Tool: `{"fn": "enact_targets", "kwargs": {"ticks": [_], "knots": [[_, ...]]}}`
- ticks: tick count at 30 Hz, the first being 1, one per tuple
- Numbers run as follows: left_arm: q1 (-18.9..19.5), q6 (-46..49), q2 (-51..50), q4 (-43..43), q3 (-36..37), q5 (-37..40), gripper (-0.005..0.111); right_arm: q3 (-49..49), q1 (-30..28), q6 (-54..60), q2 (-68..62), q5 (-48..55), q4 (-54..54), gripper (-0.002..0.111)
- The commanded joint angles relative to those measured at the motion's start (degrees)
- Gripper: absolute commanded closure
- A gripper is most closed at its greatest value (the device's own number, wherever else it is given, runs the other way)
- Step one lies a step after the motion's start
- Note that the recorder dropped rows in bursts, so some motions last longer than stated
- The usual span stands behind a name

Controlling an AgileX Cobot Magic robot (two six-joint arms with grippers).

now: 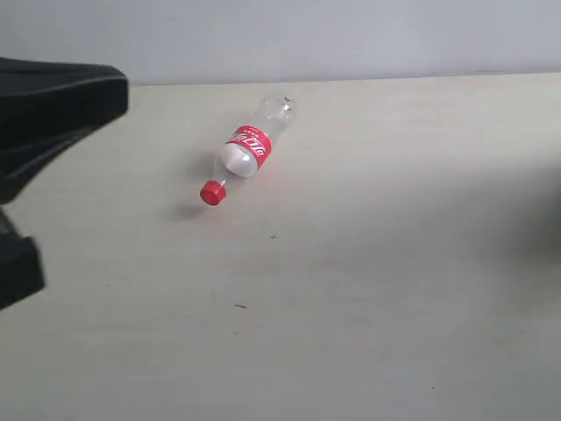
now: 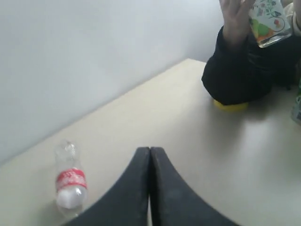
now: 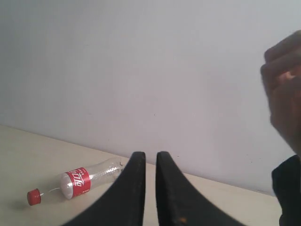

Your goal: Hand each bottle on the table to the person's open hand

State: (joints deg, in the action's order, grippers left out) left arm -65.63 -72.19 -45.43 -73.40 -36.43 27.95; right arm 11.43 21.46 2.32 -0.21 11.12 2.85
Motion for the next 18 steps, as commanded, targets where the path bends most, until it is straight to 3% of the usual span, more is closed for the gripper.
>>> {"fn": "enact_targets", "kwargs": {"ticks": [1, 6, 13, 15, 18], "knots": [[-0.2, 20.6, 5.2, 0.8, 1.0, 0.8, 0.107, -0.1, -0.2, 0.5, 0.2, 0.0, 0.1, 0.098], [-0.2, 36.8, 7.7, 6.0, 2.6, 6.7, 0.107, -0.1, -0.2, 0.5, 0.2, 0.0, 0.1, 0.098], [-0.2, 72.2, 7.8, 20.8, 4.6, 18.2, 0.107, -0.1, -0.2, 0.5, 0.2, 0.0, 0.1, 0.098], [-0.2, 75.1, 7.8, 25.2, 4.6, 21.4, 0.107, -0.1, -0.2, 0.5, 0.2, 0.0, 0.1, 0.098], [-0.2, 70.0, 8.1, 30.8, 4.6, 22.5, 0.107, -0.1, -0.2, 0.5, 0.2, 0.0, 0.1, 0.098]]}}
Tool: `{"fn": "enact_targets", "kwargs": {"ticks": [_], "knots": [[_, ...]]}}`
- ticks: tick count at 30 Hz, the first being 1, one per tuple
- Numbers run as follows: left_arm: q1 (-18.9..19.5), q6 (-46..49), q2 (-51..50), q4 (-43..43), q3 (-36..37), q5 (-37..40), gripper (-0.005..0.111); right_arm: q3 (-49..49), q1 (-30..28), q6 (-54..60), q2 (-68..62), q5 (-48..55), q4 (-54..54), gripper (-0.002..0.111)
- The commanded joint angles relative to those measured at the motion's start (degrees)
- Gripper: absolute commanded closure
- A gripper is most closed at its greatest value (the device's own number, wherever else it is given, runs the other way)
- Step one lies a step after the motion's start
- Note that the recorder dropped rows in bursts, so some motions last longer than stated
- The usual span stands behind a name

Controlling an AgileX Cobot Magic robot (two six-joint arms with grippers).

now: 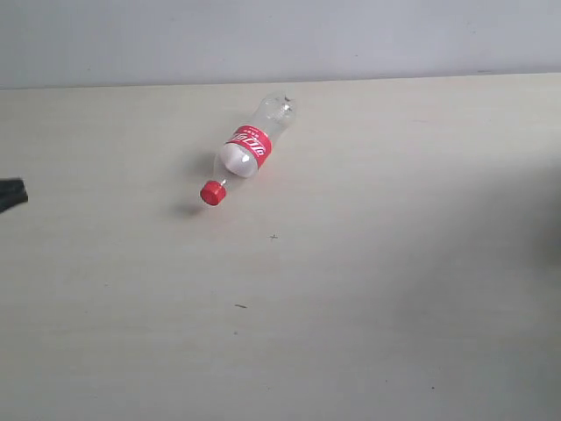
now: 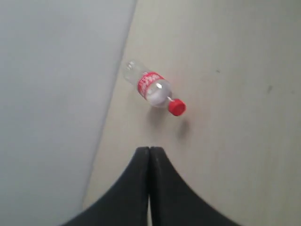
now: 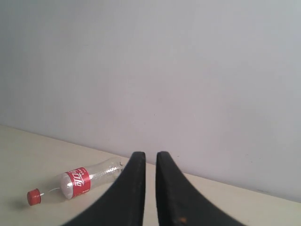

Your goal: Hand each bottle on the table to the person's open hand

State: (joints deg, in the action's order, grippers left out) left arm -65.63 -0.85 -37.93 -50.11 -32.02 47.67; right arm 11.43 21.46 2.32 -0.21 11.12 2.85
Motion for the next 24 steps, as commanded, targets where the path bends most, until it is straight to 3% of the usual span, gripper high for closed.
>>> {"fn": "enact_targets", "kwargs": {"ticks": [1, 6, 16, 24], "knots": [[-0.2, -4.8, 0.9, 8.2, 0.2, 1.4, 0.107, -0.1, -0.2, 0.5, 0.2, 0.0, 0.1, 0.098], [-0.2, -13.1, 1.3, 11.7, 0.8, -6.2, 0.107, -0.1, -0.2, 0.5, 0.2, -0.5, 0.1, 0.098], [-0.2, -15.0, 1.3, 10.6, 4.6, -11.5, 0.107, -0.1, -0.2, 0.5, 0.2, -0.5, 0.1, 0.098], [-0.2, -15.0, 1.3, 10.3, 4.6, -11.5, 0.107, -0.1, -0.2, 0.5, 0.2, -0.5, 0.1, 0.098]]}}
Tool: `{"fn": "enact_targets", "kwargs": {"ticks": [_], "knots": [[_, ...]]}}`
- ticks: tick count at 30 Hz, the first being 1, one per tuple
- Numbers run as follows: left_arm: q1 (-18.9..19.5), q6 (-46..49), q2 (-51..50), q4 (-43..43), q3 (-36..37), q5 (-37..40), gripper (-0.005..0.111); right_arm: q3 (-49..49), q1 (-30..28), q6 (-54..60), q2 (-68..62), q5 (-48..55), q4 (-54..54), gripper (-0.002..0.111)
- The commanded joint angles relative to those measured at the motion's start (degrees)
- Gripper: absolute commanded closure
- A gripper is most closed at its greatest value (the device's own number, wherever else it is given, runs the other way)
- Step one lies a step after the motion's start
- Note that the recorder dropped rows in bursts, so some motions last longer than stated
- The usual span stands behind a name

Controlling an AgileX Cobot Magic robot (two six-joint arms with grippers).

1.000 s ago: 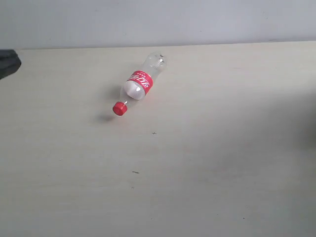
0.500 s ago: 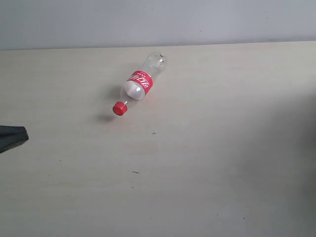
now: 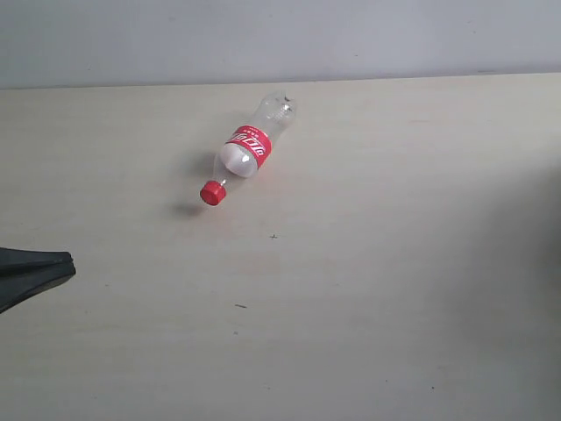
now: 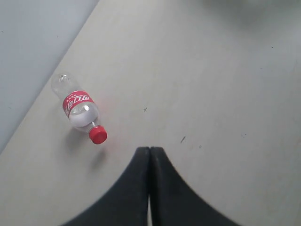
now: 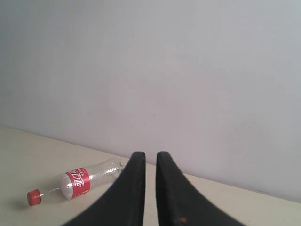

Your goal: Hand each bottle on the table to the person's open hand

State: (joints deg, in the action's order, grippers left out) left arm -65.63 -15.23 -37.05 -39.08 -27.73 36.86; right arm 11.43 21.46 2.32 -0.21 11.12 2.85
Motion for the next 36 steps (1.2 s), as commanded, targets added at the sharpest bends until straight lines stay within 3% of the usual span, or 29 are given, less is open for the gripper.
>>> {"fn": "enact_targets", "kwargs": {"ticks": [1, 36], "knots": [[-0.2, -0.6, 0.4, -0.7, 0.3, -0.6, 0.107, -0.1, -0.2, 0.5, 0.2, -0.5, 0.1, 0.098], [-0.2, -0.6, 0.4, -1.8, 0.3, -0.1, 0.107, -0.1, -0.2, 0.5, 0.2, -0.5, 0.1, 0.098]]}}
